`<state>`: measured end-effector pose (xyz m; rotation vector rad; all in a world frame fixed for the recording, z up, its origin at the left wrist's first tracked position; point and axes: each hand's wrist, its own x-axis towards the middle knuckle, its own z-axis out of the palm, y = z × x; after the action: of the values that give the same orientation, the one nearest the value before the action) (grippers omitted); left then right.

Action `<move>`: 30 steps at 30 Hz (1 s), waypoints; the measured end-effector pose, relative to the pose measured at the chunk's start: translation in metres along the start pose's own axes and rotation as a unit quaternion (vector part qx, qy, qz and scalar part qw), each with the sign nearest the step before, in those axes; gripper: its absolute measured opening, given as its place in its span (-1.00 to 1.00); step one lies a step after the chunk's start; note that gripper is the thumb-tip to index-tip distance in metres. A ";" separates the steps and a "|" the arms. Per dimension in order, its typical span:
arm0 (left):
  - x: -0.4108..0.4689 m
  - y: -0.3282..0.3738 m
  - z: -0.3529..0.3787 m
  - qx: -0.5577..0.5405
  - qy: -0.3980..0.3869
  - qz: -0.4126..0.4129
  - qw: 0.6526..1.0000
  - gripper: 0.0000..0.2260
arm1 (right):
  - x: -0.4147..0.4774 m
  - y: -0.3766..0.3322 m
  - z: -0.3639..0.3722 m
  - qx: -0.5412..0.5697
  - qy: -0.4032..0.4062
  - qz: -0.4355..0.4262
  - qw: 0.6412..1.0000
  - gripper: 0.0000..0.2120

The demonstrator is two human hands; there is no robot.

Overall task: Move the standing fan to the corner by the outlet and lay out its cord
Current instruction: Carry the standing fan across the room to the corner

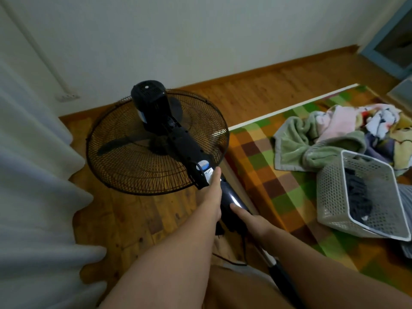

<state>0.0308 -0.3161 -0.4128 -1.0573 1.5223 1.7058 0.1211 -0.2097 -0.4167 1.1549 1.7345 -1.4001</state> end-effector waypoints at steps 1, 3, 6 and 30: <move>0.008 0.014 -0.008 -0.002 0.000 0.000 1.000 -0.12 | 0.001 -0.013 0.011 -0.005 0.000 0.001 1.000 0.04; 0.021 0.042 -0.023 0.000 0.004 0.001 1.000 -0.12 | 0.005 -0.040 0.033 -0.028 0.005 0.003 1.000 0.05; 0.040 0.077 -0.036 0.005 0.000 -0.004 1.000 -0.14 | 0.014 -0.072 0.055 -0.041 0.009 0.002 0.999 -0.01; 0.184 0.320 0.083 0.140 -0.032 0.023 0.989 -0.09 | 0.165 -0.316 0.012 0.089 -0.003 0.035 0.995 -0.10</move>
<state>-0.3466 -0.2941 -0.4119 -0.8206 1.6968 1.4867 -0.2348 -0.1983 -0.4289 1.2918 1.5741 -1.5370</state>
